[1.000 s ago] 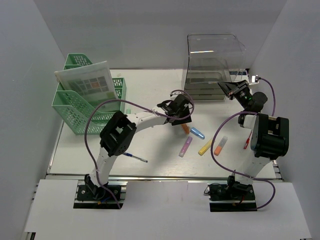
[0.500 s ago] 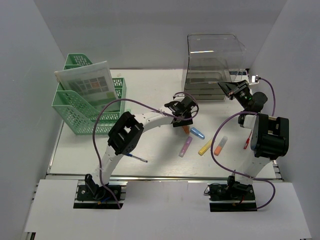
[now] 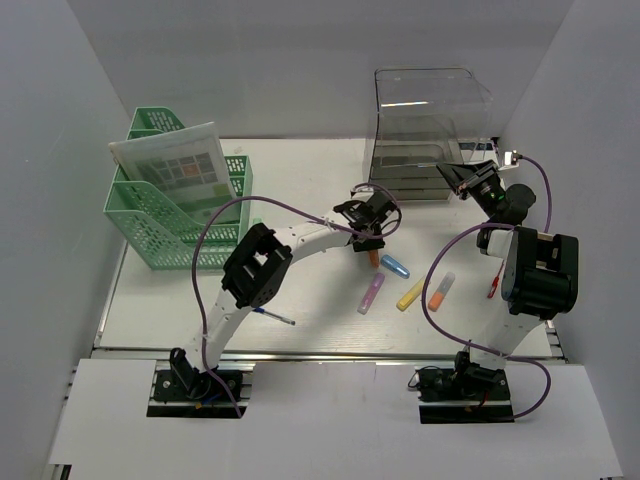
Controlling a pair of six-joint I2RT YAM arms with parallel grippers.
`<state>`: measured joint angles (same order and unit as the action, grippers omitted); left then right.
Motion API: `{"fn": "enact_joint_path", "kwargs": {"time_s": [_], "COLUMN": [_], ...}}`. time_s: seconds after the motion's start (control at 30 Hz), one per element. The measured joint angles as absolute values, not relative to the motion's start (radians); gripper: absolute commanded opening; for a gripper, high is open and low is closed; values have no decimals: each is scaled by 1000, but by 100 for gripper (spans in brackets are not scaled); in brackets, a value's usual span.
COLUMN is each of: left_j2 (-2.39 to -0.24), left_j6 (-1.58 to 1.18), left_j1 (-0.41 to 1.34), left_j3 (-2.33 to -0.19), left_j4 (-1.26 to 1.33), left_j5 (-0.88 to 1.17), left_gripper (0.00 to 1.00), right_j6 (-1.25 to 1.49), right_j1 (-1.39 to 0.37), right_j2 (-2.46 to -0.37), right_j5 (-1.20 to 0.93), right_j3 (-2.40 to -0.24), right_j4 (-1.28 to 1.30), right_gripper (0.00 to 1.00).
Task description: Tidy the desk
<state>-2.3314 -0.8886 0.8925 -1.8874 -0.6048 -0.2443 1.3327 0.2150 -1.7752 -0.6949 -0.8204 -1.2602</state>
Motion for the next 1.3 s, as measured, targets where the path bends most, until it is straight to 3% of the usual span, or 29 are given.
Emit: {"fn": "enact_joint_path", "kwargs": {"time_s": [0.3, 0.6, 0.87, 1.1, 1.2, 1.3], "left_j2": [-2330, -2248, -2203, -2197, -2184, -2171], "left_j6": [-837, -773, -730, -710, -706, -705], "left_j1": [892, 899, 901, 904, 904, 903], "left_j3": [-1879, -1732, -1652, -1625, -1602, -1576], "left_j4": [-611, -557, -552, -542, -522, -498], "left_j5": [-250, -293, -358, -380, -382, -376], "left_gripper": [46, 54, 55, 45, 30, 25], "right_j6": [1337, 1345, 1355, 1356, 1356, 1356], "right_j1": [217, 221, 223, 223, 223, 224], "right_j2": [-1775, -1775, -1775, -1775, -1775, -1775], "right_j5": [-695, -700, -699, -698, -698, -699], "right_j3": [-820, -820, -812, -809, -809, -809], "right_j4": [-1260, -1260, -1263, -1267, -1267, -1267], "right_gripper": [6, 6, 6, 6, 6, 6]}}
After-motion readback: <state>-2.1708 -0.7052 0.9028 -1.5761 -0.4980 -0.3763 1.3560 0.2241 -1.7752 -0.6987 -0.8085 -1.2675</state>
